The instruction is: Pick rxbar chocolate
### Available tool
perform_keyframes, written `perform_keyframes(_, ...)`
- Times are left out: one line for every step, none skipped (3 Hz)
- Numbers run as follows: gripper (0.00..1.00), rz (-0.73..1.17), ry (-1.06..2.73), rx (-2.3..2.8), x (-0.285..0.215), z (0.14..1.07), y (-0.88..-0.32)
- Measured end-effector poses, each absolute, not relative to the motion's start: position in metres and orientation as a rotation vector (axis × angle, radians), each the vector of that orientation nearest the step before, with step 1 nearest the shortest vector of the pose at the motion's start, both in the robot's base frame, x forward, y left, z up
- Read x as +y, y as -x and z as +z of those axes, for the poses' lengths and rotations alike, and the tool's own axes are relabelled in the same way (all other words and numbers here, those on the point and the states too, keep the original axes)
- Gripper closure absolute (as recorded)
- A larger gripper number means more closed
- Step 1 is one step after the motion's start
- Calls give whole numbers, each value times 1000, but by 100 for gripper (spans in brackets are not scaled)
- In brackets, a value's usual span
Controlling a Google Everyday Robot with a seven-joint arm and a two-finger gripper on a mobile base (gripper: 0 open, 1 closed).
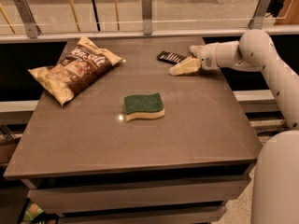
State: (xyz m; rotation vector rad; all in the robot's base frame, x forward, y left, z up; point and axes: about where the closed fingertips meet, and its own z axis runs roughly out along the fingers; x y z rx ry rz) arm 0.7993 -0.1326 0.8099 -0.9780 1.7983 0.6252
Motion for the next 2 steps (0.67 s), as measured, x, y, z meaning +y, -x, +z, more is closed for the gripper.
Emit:
perform_keyframes(49, 625, 978, 1798, -132, 811, -799)
perform_keyframes(72, 625, 978, 1798, -132, 815, -799)
